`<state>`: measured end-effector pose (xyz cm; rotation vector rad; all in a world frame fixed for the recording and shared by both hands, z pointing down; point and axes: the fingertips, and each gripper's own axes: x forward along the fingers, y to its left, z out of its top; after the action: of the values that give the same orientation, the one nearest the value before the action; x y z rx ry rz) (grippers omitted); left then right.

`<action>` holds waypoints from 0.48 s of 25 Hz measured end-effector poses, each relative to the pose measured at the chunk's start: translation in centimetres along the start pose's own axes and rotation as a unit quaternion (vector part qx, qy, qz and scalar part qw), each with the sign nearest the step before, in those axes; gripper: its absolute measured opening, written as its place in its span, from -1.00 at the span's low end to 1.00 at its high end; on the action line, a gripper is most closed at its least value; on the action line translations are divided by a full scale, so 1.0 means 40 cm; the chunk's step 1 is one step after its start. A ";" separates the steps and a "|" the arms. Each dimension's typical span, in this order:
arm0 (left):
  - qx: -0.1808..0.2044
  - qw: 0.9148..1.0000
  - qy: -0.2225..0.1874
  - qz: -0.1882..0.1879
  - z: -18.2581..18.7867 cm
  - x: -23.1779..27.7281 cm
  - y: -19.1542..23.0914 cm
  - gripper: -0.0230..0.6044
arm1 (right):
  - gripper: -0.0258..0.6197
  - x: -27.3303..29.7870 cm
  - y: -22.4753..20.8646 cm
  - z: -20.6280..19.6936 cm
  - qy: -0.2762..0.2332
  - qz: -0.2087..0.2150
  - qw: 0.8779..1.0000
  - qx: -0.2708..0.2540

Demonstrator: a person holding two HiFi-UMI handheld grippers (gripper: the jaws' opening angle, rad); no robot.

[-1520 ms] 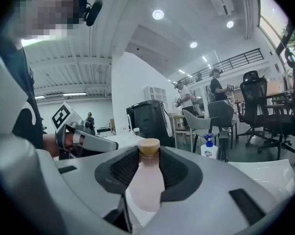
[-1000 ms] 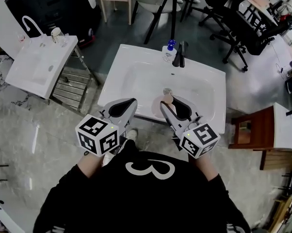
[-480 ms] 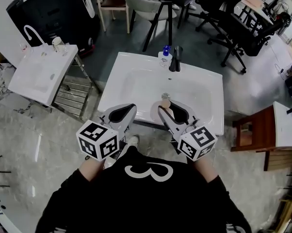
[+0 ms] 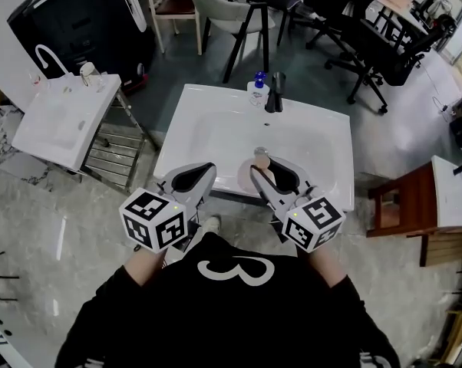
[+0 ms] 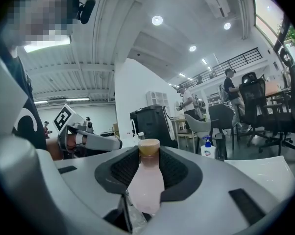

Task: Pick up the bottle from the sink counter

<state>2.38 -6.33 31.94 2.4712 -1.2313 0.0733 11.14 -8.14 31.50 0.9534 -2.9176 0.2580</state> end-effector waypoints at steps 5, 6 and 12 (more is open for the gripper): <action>0.003 1.000 0.000 -0.006 -0.001 0.005 -0.002 -0.88 | -0.52 0.001 0.002 -0.003 0.001 0.002 1.000 -0.001; 0.003 1.000 0.001 -0.008 -0.003 0.007 -0.001 -0.88 | -0.52 0.000 0.001 -0.003 0.000 0.002 1.000 -0.001; 0.002 1.000 0.007 -0.011 -0.014 0.015 -0.005 -0.88 | -0.52 -0.014 -0.004 -0.010 -0.001 0.001 1.000 0.014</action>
<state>2.95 -6.46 32.54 2.4827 -1.1986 0.0857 11.68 -7.86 31.85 0.9549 -2.9254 0.3000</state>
